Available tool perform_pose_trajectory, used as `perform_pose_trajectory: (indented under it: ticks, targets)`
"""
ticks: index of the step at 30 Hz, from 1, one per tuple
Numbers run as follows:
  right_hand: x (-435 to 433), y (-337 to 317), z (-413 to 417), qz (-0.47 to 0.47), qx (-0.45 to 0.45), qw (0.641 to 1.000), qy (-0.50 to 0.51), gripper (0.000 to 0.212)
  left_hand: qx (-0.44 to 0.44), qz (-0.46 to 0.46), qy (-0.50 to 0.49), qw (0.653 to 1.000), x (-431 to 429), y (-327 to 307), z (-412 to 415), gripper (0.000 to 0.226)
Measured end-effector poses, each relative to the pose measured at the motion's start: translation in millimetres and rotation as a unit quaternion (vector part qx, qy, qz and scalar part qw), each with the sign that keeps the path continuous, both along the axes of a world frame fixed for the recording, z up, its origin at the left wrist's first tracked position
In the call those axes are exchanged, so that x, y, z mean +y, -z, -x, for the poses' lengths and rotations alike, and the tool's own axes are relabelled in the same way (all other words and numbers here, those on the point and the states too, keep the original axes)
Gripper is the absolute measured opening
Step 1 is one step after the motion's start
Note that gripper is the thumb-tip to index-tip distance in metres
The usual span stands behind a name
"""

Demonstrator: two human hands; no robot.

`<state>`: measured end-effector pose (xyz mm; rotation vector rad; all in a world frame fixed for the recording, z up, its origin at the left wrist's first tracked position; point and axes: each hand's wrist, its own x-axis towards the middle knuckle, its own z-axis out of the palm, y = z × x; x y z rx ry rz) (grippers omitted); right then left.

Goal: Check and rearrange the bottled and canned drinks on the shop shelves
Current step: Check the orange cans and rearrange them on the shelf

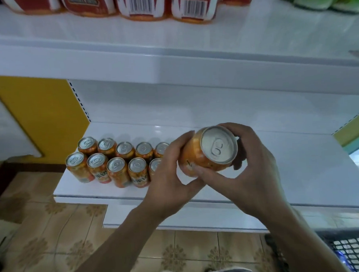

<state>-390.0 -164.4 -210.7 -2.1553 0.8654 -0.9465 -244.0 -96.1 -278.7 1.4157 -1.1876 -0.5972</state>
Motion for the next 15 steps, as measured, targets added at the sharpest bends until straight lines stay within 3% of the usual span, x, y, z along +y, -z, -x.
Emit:
perform_pose_trajectory:
  ticks: [2, 6, 12, 15]
  targets:
    - [-9.0, 4.3, 6.1, -0.165, -0.095, 0.982, 0.012, 0.062, 0.017, -0.01, 0.003, 1.0, 4.5, -2.3, 2.8, 0.089]
    - [-22.8, 27.0, 12.1, -0.457, -0.263, 0.85, -0.02, 0.053, 0.021, -0.006, -0.006, 1.0, 11.4, -7.9, 7.8, 0.098]
    - [-12.1, 43.7, -3.2, -0.695, -0.351, 0.623, -0.078, 0.044, 0.011, 0.027, 0.019, 0.999, 3.6, -32.2, 19.5, 0.093]
    - [-3.9, 48.3, -7.1, -0.723, -0.354, 0.582, -0.116, 0.054, -0.004, 0.042, 0.035, 0.999, 0.3, -43.8, 24.2, 0.082]
